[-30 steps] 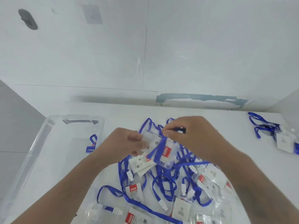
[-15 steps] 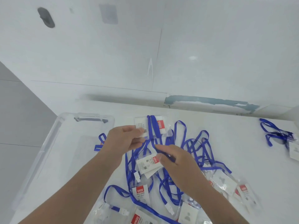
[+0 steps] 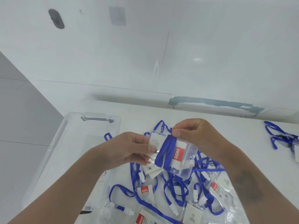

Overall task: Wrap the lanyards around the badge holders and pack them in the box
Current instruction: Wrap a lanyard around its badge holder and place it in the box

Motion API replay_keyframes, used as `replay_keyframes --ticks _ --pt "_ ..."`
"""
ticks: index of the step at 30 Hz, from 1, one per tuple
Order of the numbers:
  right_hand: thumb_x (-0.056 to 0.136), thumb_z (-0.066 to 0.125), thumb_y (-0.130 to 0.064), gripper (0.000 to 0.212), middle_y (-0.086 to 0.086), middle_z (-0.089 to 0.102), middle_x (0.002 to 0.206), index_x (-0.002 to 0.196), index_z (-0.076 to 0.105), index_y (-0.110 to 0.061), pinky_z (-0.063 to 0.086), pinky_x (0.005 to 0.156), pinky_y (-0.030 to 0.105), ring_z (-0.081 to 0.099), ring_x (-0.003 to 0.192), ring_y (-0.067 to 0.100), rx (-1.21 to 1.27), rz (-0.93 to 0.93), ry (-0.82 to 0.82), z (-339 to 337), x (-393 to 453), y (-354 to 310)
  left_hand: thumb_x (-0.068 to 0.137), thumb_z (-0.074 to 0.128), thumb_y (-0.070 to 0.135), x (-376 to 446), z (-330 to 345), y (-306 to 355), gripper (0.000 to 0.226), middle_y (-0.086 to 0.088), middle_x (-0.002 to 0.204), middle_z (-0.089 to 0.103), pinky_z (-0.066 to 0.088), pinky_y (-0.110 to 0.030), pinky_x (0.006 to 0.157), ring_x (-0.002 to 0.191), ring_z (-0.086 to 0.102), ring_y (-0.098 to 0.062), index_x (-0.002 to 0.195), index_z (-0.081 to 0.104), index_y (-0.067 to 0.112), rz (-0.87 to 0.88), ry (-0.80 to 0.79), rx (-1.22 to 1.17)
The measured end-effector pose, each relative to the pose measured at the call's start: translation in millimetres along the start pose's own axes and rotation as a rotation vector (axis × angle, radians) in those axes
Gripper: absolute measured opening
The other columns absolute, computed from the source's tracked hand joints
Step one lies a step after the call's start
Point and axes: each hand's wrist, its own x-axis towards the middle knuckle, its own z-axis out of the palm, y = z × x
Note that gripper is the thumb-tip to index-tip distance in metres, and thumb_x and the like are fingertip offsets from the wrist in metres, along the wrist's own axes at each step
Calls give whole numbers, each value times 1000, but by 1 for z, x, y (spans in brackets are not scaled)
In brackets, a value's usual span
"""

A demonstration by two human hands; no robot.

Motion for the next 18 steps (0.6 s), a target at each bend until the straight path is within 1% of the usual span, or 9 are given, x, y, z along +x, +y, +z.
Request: replay_keyframes --ticks 3,5,7,8,9,11,13,15,18 --pt "71 80 -26 9 -2 69 68 74 76 -19 53 58 25 65 60 13 497 139 -111 20 5 18 74 72 17 2 7 -6 14 -11 75 69 58 -23 62 64 67 -16 83 77 8 13 -1 -221" --pt "79 75 -32 17 -8 71 82 96 74 -28 56 66 24 67 73 10 668 78 -168 31 8 33 74 71 17 4 12 -10 10 -9 74 70 57 -22 57 61 66 -14 78 77 11 18 61 -344" --pt "91 59 -46 35 -2 72 105 117 68 -26 56 79 29 67 94 16 755 85 -7 37 8 37 75 72 16 6 14 -11 16 -11 79 72 57 -21 55 62 68 -14 87 76 7 2 161 -427" --pt "91 50 -52 44 4 72 105 115 70 -21 57 76 31 67 93 21 820 76 2 41 7 37 78 72 15 7 14 -12 18 -11 82 73 58 -21 55 63 69 -15 93 75 5 -6 223 -442" --pt "89 48 -52 44 5 73 97 103 75 -21 57 69 30 68 86 21 788 53 15 45 7 35 82 71 13 7 13 -14 17 -11 85 74 58 -21 55 64 69 -15 96 74 4 -12 284 -445" --pt "82 58 -43 26 0 72 82 83 77 -25 55 60 26 68 75 16 544 31 86 50 11 32 85 70 12 5 13 -16 14 -10 88 76 58 -22 57 66 70 -15 97 75 5 -6 360 -445" --pt "80 70 -32 19 0 71 82 91 74 -16 56 63 27 70 75 14 338 37 149 51 17 31 85 70 12 2 11 -17 15 -9 88 75 59 -23 58 68 71 -15 98 74 5 4 376 -461" --pt "86 71 -20 17 3 74 83 99 70 -8 57 67 30 73 77 17 248 63 172 50 21 28 86 69 12 -4 7 -17 18 -11 91 76 61 -26 62 74 74 -19 103 72 4 -27 340 -457" --pt "86 72 -18 17 -1 73 78 98 69 -6 60 71 31 72 73 13 93 90 146 49 23 20 88 69 15 -14 -7 -15 21 -8 99 76 61 -34 80 88 72 -21 109 71 11 -21 325 -261"
